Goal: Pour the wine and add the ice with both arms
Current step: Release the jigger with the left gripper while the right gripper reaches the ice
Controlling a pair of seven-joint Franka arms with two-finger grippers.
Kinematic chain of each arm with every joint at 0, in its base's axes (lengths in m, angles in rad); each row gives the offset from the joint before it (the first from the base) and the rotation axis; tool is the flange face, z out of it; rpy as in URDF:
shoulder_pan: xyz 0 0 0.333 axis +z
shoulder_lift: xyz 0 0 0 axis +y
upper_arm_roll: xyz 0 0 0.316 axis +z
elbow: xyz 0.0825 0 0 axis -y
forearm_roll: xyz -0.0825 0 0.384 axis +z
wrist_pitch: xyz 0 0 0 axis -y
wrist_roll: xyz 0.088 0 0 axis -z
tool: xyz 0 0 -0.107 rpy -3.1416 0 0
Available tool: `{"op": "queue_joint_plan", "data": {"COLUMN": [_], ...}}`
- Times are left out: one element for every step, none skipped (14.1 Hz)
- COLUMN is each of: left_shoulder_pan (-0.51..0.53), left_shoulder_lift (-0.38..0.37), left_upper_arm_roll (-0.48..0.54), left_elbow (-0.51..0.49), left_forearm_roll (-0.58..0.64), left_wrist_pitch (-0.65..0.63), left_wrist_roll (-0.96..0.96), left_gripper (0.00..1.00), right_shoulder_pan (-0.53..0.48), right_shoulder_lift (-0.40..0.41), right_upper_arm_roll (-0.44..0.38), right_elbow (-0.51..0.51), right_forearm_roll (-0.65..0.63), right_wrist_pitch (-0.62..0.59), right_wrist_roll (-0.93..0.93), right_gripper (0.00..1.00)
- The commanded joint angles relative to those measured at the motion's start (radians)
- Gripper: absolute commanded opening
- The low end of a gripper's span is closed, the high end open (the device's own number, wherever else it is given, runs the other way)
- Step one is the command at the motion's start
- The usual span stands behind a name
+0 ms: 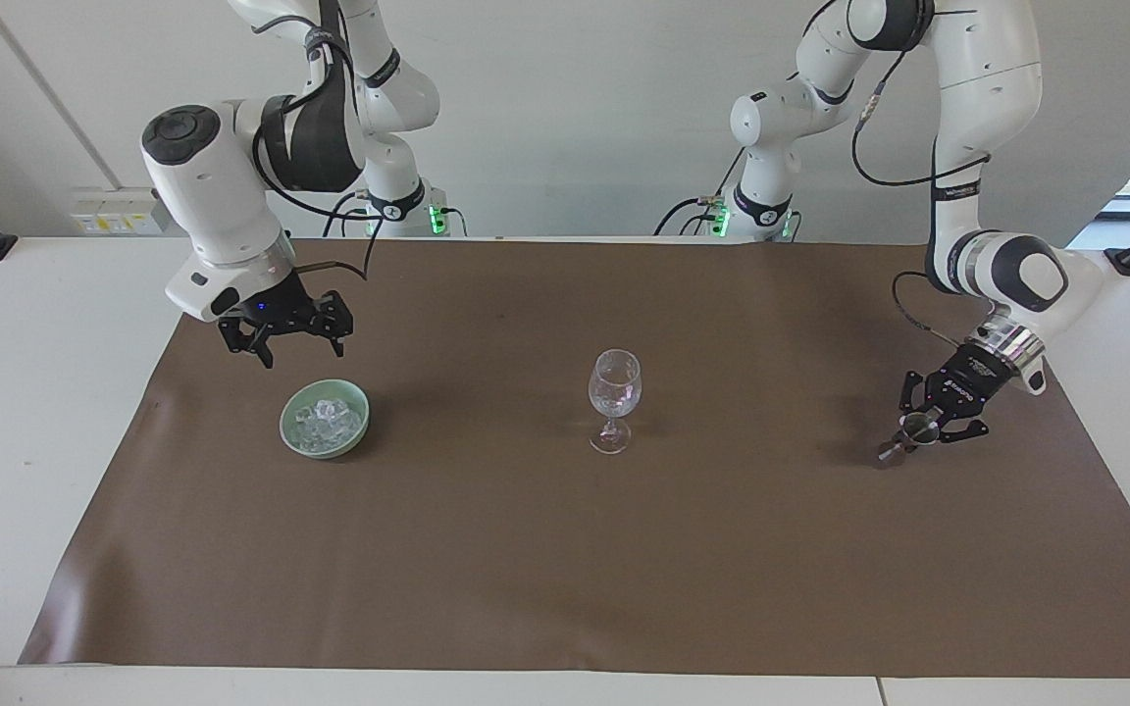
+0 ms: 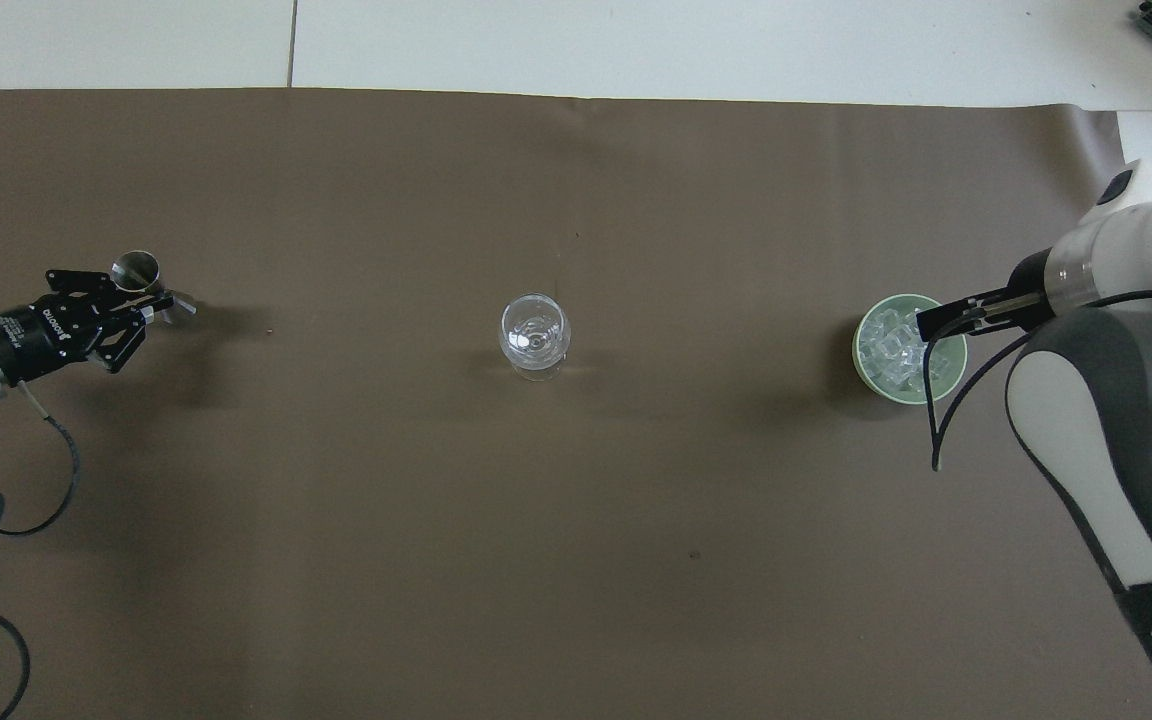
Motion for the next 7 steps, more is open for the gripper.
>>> {"op": "queue_joint_plan", "data": {"left_shoulder_pan": [0.051,0.061,0.072,0.083,0.083,0.085,0.085], "left_shoulder_lift": [0.010,0.016,0.027,0.032,0.032,0.032,0.032], "left_upper_arm_roll": [-0.010,-0.010,-0.010,-0.010,-0.010,-0.010,-0.010], "left_elbow": [-0.018,-0.020,-0.030,-0.034,-0.034,-0.034,-0.034], "left_forearm_roll": [-0.057,-0.074,-0.081,-0.087,-0.093,-0.093,-0.094], "left_wrist_pitch": [-0.059,-0.079,-0.085,-0.091,-0.097,-0.099,-0.099], "left_wrist_roll": [0.063,0.065,0.071,0.076,0.077,0.079,0.079], "left_gripper": [0.00,0.00,0.00,0.00,0.00,0.00,0.00], "right_shoulder_pan": [-0.013,-0.016,-0.019,-0.020,-0.020,-0.020,-0.020], "right_shoulder_lift": [0.002,0.022,0.039,0.057,0.069,0.077,0.082], "right_upper_arm_roll": [0.002,0.000,0.000,0.000,0.000,0.000,0.000], "right_elbow": [-0.061,-0.065,-0.067,-0.067,-0.068,-0.076,-0.090], "right_forearm_roll": [0.016,0.016,0.016,0.014,0.014,0.007,0.002], "right_wrist_pitch": [0.079,0.096,0.114,0.128,0.143,0.160,0.185], "right_wrist_roll": [-0.075,-0.091,-0.095,-0.095,-0.097,-0.097,-0.100], "right_gripper": [1.00,1.00,1.00,1.00,1.00,1.00,1.00]}}
